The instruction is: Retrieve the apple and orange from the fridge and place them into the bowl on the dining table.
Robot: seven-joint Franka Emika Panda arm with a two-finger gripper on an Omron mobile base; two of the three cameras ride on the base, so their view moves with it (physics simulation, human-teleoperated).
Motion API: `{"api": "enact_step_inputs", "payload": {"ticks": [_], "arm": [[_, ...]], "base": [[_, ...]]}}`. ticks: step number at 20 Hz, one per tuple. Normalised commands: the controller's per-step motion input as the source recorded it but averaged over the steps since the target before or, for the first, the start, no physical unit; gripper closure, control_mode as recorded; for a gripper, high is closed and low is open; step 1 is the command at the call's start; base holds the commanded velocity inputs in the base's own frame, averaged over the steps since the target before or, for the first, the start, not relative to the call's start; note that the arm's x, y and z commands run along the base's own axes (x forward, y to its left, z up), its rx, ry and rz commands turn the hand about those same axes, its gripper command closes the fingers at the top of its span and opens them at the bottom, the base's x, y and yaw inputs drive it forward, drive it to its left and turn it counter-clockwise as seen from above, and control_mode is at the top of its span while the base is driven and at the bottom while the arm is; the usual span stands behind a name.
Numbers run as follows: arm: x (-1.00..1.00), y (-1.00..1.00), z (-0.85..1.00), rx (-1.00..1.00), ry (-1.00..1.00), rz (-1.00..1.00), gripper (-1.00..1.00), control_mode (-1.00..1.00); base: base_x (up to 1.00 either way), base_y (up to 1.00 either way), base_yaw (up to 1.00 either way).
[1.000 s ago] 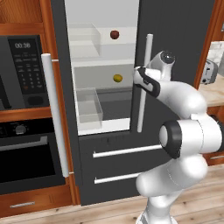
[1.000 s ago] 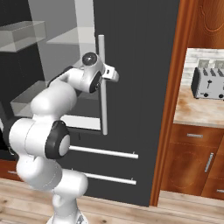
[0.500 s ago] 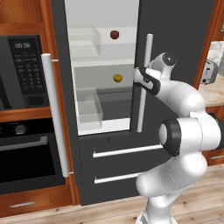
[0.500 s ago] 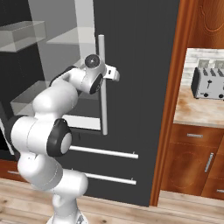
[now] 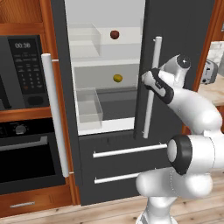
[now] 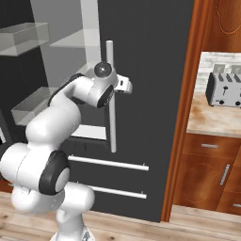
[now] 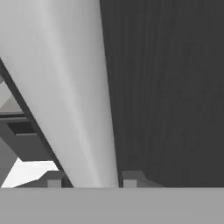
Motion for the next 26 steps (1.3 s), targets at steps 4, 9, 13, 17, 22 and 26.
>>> {"api": "enact_step_inputs", "payload": {"ticks": [4,9,13,17,22,26], "arm": [[-1.0,-1.0,0.21,0.02,0.01,0.06,1.0,-1.0],[-0.92,-0.91,0.28,0.01,0.0,0.08,1.0,-1.0],[-0.61,-0.22,0.55,-0.01,0.01,0.08,-1.0,-1.0],[-0.85,0.0,0.68,-0.12,0.01,0.01,-1.0,-1.0],[-0.99,0.52,0.66,-0.3,0.06,0.04,-1.0,-1.0],[-0.57,1.0,0.21,-0.41,0.11,0.29,-1.0,-1.0]], "base": [[0.0,0.0,0.0],[0.0,0.0,0.0],[0.0,0.0,0.0],[0.0,0.0,0.0],[0.0,0.0,0.0],[0.0,0.0,0.0]]}}
